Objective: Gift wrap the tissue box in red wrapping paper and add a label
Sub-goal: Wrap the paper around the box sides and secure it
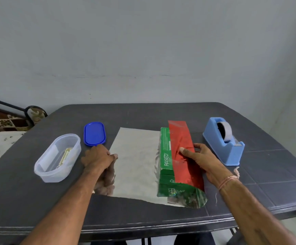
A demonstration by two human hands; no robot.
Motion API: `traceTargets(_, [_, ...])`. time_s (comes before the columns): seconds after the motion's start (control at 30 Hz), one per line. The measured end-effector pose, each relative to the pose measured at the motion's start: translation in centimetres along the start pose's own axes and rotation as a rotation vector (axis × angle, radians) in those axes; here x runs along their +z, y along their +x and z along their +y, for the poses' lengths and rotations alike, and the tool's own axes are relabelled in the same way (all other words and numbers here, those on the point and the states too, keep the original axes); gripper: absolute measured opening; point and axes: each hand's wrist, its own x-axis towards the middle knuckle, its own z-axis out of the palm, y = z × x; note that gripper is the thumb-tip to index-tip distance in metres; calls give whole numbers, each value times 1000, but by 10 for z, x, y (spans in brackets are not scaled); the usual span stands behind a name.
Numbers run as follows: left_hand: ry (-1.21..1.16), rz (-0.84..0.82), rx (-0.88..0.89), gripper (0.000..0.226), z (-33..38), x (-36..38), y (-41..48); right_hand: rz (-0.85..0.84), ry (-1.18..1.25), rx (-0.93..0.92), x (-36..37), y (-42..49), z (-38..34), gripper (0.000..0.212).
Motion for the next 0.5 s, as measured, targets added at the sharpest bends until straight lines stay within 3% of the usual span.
traceTargets(0.17, [-18,-11,-4,32,3,5,4,10,34,-6,2,-4,-1,83])
traceTargets(0.27, [-49,58,14,47,0,4,2,16,45,-1,3,-6,-2,80])
traceTargets(0.5, [-71,-3,21,30,4,2,0,20,20,-14,4,-7,-2,81])
